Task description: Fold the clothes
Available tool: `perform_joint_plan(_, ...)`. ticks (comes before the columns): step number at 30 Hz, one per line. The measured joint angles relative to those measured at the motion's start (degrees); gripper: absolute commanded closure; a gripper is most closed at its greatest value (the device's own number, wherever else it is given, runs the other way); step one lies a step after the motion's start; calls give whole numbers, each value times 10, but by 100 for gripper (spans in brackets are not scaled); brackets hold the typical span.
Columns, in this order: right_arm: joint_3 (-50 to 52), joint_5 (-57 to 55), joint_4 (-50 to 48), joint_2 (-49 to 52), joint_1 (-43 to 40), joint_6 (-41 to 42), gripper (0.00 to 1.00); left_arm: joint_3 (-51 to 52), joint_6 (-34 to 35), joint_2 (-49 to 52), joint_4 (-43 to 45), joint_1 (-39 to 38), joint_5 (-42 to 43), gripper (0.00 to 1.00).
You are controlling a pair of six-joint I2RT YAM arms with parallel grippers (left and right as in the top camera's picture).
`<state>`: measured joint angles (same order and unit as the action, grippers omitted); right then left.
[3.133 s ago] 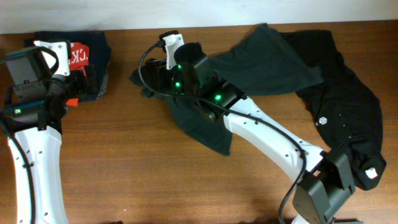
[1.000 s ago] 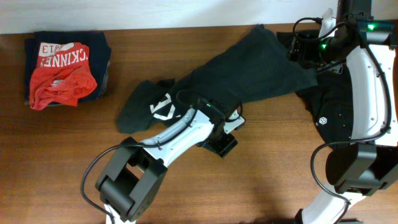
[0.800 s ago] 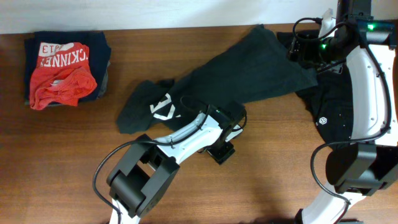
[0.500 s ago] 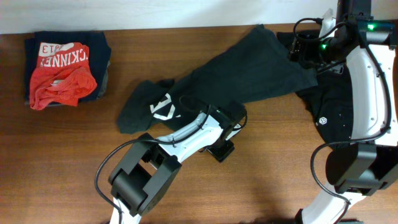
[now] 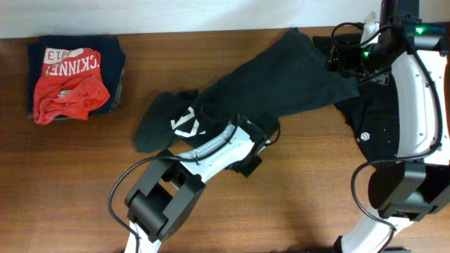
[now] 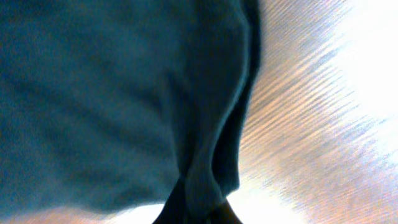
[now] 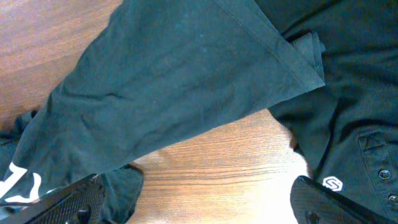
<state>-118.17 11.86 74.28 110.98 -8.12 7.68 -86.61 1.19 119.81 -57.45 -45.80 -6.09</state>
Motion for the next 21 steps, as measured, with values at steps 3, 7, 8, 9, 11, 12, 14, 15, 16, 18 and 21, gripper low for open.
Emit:
perform_joint_plan(3, 0, 0, -1, 0, 0, -2, 0, -61, 9, -3, -32, 29, -24, 100)
perform_joint_plan(7, 35, 0, -40, 0, 0, -2, 5, -101, 16, -41, -45, 99, -38, 100)
perform_joint_plan(8, 54, 0, -59, 0, 0, -2, 7, -104, 17, -55, -47, 119, -40, 100)
perform_joint_plan(9, 67, 0, -72, 0, 0, -2, 7, -105, 17, -64, -48, 132, -42, 100)
perform_joint_plan(11, 104, 0, -111, 0, 0, 2, 7, -106, 17, -84, -54, 159, -45, 100)
perform_joint_plan(12, 124, 0, -125, 0, 0, 5, 7, -106, 17, -95, -63, 175, -48, 100)
perform_joint_plan(14, 154, 0, -157, 1, 0, 11, 7, -106, 17, -108, -74, 192, -54, 100)
perform_joint_plan(15, 165, 0, -165, 2, 0, 12, 7, -106, 17, -115, -82, 200, -61, 100)
perform_joint_plan(16, 177, 0, -172, 3, 0, 14, 7, -106, 17, -124, -88, 205, -69, 100)
perform_joint_plan(18, 194, 0, -178, 4, 0, 14, 7, -106, 17, -147, -91, 216, -85, 100)
perform_joint_plan(21, 202, 0, -179, 5, 0, 16, 7, -106, 16, -214, -85, 222, -114, 100)
